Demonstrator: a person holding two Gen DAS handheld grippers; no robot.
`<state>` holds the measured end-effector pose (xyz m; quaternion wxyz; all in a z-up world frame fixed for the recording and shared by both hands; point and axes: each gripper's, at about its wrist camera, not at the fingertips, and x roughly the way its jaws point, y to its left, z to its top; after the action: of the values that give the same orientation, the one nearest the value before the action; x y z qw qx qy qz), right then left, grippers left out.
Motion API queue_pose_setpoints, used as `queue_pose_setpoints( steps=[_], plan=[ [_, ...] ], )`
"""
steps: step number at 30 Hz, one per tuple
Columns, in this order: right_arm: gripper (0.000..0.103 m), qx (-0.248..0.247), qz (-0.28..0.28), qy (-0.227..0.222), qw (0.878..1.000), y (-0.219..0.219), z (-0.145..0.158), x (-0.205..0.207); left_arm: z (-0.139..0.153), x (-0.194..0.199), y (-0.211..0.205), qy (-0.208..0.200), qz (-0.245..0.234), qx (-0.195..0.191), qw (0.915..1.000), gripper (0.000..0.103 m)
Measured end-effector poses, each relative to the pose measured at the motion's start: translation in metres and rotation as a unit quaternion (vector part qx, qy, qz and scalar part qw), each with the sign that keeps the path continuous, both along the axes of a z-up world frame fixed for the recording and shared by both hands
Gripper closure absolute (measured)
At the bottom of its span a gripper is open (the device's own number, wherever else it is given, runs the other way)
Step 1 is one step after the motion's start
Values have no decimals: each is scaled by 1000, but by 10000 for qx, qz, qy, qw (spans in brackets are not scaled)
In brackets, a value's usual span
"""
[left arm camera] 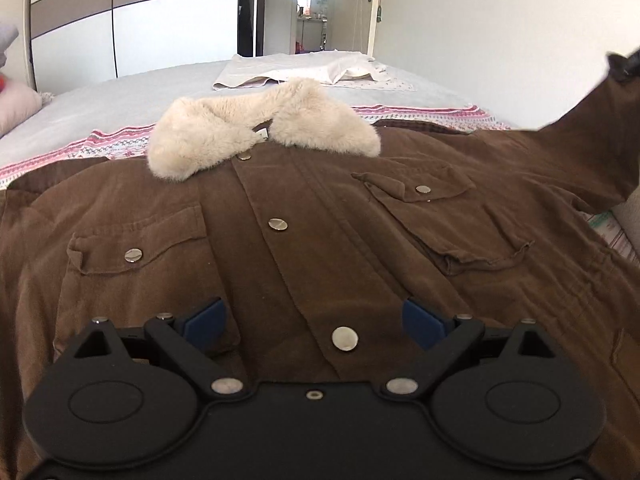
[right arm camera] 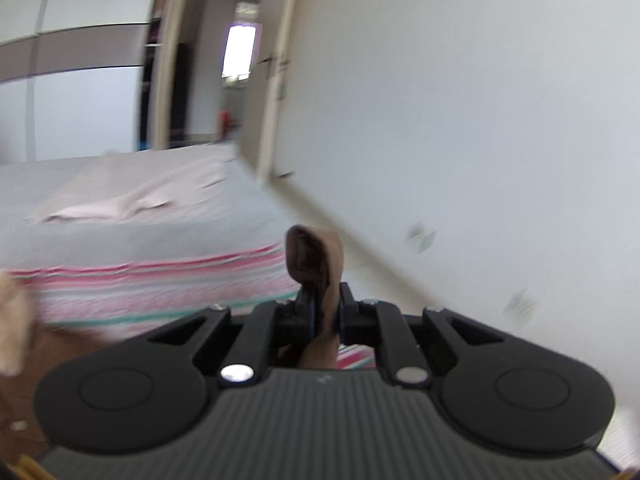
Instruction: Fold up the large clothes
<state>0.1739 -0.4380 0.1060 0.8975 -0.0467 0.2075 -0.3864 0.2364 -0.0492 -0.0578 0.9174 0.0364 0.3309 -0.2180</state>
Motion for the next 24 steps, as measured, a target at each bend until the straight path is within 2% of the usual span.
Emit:
queue_pose_setpoints(
  steps=[2,5,7,10,11,12,14,15,17,19,20,21,23,24],
  plan=[
    [94,-39,-346,187,9992,-27,1,-4,0,1,-2,25,-31,23,10000,8],
    [94,198,-698,404,9965,-68,-13,-9,10,11,-15,27,-180,126,9998,8],
    [94,382,-828,474,9947,-90,-25,-13,23,22,-33,-139,-337,181,9992,8],
    [94,558,-872,510,9933,-106,-42,-17,44,43,-72,-644,-575,327,9957,11],
    [94,577,-862,514,9933,-109,-47,-19,49,50,-87,-773,-656,320,9943,22],
    [94,592,-850,517,9933,-111,-50,-20,53,58,-102,-797,-750,245,9937,27],
    [94,655,-843,510,9930,-118,-53,-20,54,78,-136,-673,-888,33,9938,41],
    [94,705,-840,494,9927,-120,-53,-20,53,87,-152,-618,-973,-70,9933,44],
    [94,658,-884,539,9924,-124,-53,-20,44,104,-186,-464,-1146,-227,9921,57],
    [102,288,-1084,703,9912,-127,-53,-23,31,120,-218,-336,-1271,-371,9906,62],
    [102,43,-1177,779,9900,-128,-53,-26,24,126,-233,-294,-1309,-437,9900,63],
    [102,54,-1192,770,9899,-131,-52,-32,16,133,-247,-212,-1315,-498,9898,63],
    [102,410,-1086,588,9915,-142,-54,-40,-9,143,-277,154,-1333,-545,9895,64],
    [102,517,-1095,461,9916,-146,-53,-46,-21,142,-289,129,-1297,-488,9903,64]
  ],
)
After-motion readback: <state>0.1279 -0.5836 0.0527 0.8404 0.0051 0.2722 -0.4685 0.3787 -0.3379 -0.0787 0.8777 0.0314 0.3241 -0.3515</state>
